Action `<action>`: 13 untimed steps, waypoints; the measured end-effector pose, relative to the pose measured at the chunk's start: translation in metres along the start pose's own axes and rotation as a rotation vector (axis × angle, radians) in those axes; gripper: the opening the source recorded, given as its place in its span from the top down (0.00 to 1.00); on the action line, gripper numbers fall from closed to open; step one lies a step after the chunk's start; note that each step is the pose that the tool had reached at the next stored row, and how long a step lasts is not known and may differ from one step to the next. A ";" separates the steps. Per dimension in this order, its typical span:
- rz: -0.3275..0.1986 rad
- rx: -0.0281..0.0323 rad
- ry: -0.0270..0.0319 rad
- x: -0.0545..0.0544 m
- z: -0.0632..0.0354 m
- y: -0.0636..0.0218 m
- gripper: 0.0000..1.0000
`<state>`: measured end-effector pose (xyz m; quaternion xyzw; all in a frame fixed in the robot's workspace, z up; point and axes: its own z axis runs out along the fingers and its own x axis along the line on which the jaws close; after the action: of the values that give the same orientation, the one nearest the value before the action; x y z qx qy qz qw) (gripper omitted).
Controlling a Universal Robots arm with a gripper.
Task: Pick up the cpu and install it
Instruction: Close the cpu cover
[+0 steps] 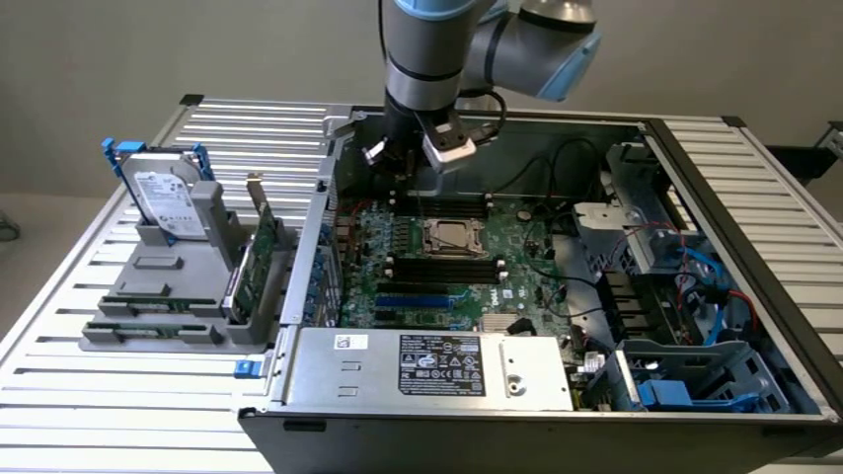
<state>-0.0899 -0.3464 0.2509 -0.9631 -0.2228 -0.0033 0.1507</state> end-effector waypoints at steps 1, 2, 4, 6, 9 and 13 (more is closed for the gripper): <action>0.001 -0.0043 0.0096 0.000 0.0000 0.0000 0.89; 0.003 -0.0092 0.0200 0.000 0.0000 0.0000 0.89; 0.004 -0.0201 0.0424 0.000 -0.0001 0.0000 0.89; 0.005 -0.0304 0.0650 0.000 0.0000 0.0000 0.89; 0.005 -0.0462 0.0993 0.000 0.0000 0.0001 0.89; 0.004 -0.0679 0.1465 0.000 0.0001 0.0002 0.89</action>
<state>-0.0894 -0.3463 0.2508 -0.9653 -0.2089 -0.0810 0.1339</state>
